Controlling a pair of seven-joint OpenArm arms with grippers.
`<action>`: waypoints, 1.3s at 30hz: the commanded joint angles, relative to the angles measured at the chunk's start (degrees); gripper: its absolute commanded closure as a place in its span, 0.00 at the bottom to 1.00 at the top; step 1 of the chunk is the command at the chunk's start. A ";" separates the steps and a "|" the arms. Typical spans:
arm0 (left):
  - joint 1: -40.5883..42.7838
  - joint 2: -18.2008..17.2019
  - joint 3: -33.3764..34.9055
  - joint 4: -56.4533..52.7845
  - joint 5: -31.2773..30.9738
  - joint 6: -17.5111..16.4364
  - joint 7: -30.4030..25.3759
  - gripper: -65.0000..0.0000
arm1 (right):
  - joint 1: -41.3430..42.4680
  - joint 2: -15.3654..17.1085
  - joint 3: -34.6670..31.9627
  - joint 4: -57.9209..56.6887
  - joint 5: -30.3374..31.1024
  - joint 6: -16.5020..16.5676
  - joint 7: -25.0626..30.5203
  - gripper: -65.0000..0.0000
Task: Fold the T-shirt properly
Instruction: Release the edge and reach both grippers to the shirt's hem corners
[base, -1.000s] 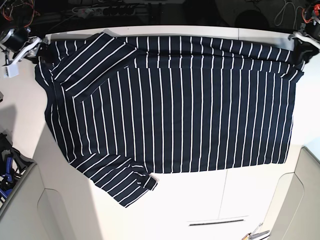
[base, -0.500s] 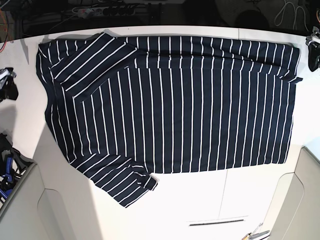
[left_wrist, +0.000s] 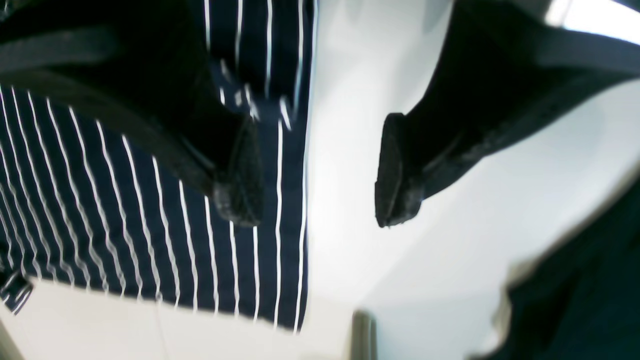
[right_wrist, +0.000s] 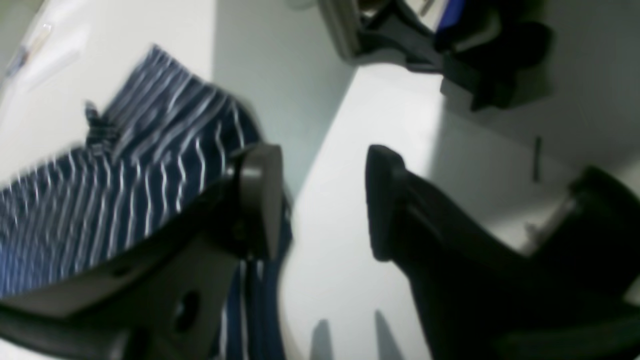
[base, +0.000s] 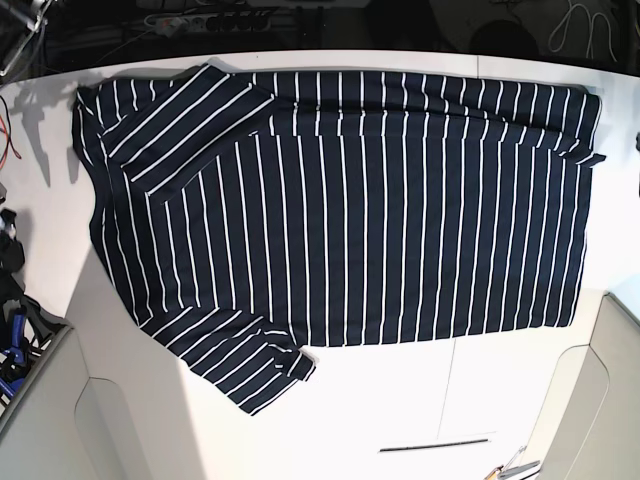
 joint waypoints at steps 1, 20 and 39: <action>-1.38 -1.66 0.33 0.81 0.15 -0.17 -1.22 0.42 | 2.71 1.38 -0.81 -1.14 0.63 0.04 1.95 0.58; -41.40 -6.21 30.67 -41.51 16.22 8.15 -13.20 0.42 | 22.71 0.09 -21.46 -32.59 -16.00 -0.04 20.96 0.36; -50.51 -3.80 38.40 -57.51 15.80 8.20 -12.76 0.42 | 23.32 -1.86 -21.49 -37.48 -16.50 0.00 24.04 0.36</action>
